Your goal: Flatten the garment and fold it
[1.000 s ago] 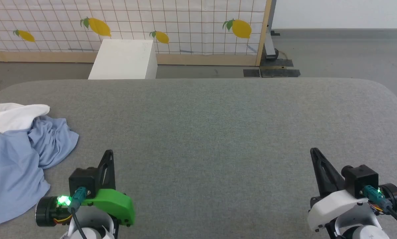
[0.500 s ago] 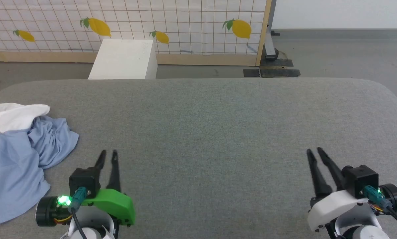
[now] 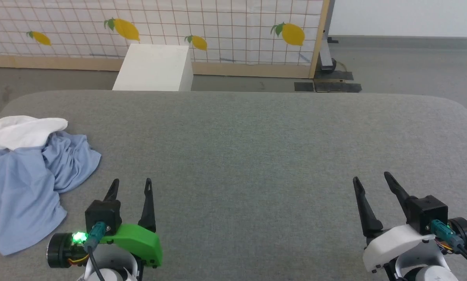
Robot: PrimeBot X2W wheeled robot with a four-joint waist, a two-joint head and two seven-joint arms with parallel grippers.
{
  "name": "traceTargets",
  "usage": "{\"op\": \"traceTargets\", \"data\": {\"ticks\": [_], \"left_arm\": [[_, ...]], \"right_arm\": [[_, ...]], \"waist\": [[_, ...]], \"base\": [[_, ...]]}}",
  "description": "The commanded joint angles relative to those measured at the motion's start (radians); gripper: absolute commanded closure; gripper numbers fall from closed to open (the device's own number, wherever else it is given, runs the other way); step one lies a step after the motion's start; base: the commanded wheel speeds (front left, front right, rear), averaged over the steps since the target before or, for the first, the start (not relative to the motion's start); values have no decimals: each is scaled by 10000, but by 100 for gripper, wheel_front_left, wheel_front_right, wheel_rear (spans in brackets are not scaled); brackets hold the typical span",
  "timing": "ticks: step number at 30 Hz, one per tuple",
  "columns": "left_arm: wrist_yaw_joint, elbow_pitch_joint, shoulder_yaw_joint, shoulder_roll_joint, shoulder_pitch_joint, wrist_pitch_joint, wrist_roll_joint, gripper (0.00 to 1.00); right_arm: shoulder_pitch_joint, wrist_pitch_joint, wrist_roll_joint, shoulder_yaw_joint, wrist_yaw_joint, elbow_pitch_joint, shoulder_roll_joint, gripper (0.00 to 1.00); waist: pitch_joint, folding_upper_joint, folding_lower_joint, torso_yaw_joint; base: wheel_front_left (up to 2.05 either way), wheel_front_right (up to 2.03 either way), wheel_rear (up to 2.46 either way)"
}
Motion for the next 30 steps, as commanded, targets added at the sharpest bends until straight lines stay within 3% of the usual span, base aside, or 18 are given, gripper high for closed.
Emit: {"op": "traceTargets", "data": {"ticks": [1, 30], "left_arm": [[83, 88, -34, 15, -142, -106, -62, 0], [455, 427, 75, 148, -39, -703, -479, 0]], "right_arm": [[-19, -111, 86, -21, -2, 52, 3, 0], [-140, -700, 368, 106, -5, 463, 8, 0]], "waist": [[0, 0, 0, 135], [78, 0, 0, 2027]], "base": [[0, 0, 0], [0, 0, 0]]}}
